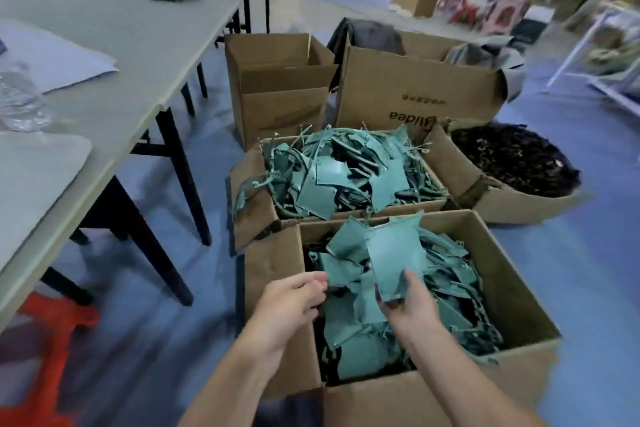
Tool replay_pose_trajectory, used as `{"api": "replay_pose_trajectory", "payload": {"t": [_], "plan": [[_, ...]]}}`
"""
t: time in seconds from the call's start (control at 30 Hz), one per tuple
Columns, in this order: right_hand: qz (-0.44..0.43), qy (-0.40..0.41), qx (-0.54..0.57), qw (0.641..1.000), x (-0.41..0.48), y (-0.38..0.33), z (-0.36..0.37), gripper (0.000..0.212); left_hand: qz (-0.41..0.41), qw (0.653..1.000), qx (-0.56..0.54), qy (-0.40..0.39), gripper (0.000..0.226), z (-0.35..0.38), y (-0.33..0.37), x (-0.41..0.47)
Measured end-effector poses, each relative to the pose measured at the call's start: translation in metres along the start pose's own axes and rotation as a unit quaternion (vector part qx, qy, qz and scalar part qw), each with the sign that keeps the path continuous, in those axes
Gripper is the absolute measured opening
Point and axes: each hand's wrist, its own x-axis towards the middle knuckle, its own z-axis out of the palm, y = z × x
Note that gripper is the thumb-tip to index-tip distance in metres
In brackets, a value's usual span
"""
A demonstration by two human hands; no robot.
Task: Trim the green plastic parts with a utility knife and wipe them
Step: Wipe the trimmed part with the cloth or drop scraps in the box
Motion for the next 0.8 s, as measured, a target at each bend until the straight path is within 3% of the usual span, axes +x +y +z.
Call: {"api": "replay_pose_trajectory", "payload": {"t": [0.1, 0.3, 0.43, 0.5, 0.67, 0.8], "plan": [[0.057, -0.016, -0.071, 0.996, 0.014, 0.039, 0.005, 0.055, 0.03, 0.999, -0.002, 0.013, 0.022, -0.018, -0.001, -0.002], [0.112, -0.098, -0.166, 0.975, -0.022, 0.148, 0.057, 0.029, 0.067, 0.959, -0.05, 0.27, 0.014, -0.071, -0.013, -0.005], [0.128, -0.206, -0.191, 0.951, -0.075, 0.163, 0.105, 0.015, 0.07, 0.931, 0.0, 0.359, 0.019, -0.096, -0.013, -0.01], [0.115, -0.252, -0.195, 0.941, -0.101, 0.157, 0.123, 0.017, 0.079, 0.933, 0.006, 0.35, 0.03, -0.105, -0.008, -0.016], [0.031, -0.367, -0.21, 0.906, -0.166, 0.146, 0.161, 0.027, 0.16, 0.958, -0.003, 0.237, 0.035, -0.126, 0.02, -0.045], [-0.034, -0.453, -0.264, 0.851, -0.225, 0.162, 0.203, 0.032, 0.236, 0.933, 0.01, 0.27, 0.047, -0.163, 0.056, -0.089]]}}
